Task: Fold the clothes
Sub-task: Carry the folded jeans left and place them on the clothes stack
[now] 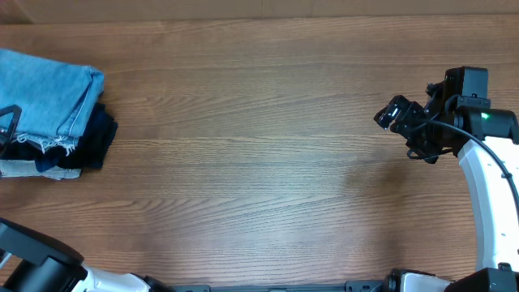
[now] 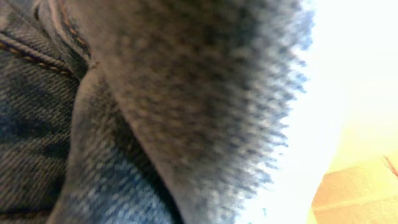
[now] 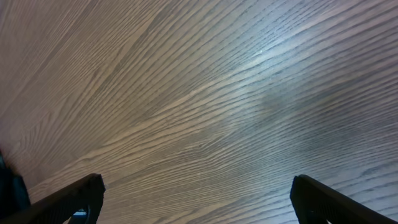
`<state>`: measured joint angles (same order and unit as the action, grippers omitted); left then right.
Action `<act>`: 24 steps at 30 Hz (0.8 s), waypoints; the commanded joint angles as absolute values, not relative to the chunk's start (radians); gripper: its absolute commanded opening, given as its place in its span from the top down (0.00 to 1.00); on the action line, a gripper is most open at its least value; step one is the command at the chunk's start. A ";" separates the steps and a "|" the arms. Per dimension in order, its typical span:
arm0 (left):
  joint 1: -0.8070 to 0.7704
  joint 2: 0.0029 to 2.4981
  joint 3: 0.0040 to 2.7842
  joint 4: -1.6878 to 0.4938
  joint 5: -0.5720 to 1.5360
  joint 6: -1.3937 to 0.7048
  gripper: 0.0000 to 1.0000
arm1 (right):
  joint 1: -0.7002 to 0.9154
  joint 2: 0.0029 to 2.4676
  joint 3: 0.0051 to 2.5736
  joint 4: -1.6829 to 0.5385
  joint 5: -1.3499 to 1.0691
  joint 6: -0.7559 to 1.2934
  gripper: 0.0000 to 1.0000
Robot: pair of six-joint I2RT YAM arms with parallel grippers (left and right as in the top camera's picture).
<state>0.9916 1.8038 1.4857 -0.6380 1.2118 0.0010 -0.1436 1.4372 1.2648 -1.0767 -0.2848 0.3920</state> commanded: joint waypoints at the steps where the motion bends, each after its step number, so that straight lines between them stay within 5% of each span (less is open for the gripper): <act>1: 0.982 1.693 1.566 -0.611 1.405 0.012 0.96 | -0.144 1.427 1.277 -1.060 -0.289 0.390 0.00; 7: 0.988 1.610 1.619 -0.517 1.267 -0.065 0.96 | -0.144 1.427 1.277 -1.042 -0.289 0.390 0.00; 24: 1.037 2.124 1.587 -0.744 0.942 0.120 0.92 | -0.144 1.427 1.277 -1.066 -0.289 0.390 0.00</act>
